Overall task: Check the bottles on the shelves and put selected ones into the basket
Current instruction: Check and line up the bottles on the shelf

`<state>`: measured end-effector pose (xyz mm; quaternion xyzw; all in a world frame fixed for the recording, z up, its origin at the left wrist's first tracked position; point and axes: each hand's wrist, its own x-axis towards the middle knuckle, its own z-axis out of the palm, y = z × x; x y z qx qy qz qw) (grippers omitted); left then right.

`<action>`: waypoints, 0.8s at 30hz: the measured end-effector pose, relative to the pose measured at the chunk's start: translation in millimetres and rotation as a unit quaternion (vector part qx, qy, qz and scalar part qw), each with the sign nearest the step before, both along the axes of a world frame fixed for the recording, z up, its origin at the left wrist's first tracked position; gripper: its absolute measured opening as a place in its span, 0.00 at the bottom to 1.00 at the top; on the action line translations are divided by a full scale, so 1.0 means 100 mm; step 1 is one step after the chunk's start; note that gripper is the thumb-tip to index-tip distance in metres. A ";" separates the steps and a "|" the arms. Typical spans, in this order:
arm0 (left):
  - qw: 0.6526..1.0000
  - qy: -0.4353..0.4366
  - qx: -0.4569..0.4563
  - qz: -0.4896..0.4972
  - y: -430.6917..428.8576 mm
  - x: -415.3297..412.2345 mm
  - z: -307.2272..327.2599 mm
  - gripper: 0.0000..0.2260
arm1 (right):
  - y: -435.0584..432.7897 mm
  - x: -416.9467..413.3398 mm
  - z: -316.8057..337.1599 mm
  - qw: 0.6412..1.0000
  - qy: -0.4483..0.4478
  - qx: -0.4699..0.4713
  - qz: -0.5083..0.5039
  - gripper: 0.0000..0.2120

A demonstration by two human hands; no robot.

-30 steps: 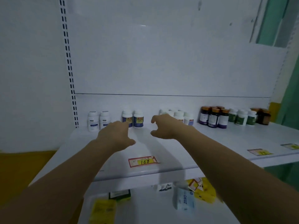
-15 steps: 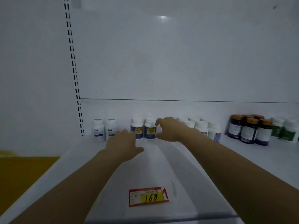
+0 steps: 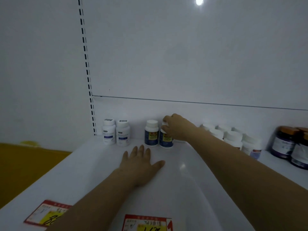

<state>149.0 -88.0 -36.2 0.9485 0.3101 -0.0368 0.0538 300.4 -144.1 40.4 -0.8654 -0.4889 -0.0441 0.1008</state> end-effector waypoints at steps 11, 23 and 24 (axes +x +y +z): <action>1.000 -0.007 -0.001 -0.008 0.01 -0.01 -0.04 0.37 | -0.05 -0.07 0.00 0.998 0.047 0.041 0.001 0.19; 0.954 -0.238 -0.177 -0.051 -0.06 0.02 0.49 0.33 | -0.58 -0.29 0.88 0.983 0.136 0.112 0.055 0.21; 0.937 -0.275 -0.207 -0.054 -0.10 0.01 0.61 0.30 | -0.63 -0.31 0.96 0.980 0.149 0.119 0.061 0.21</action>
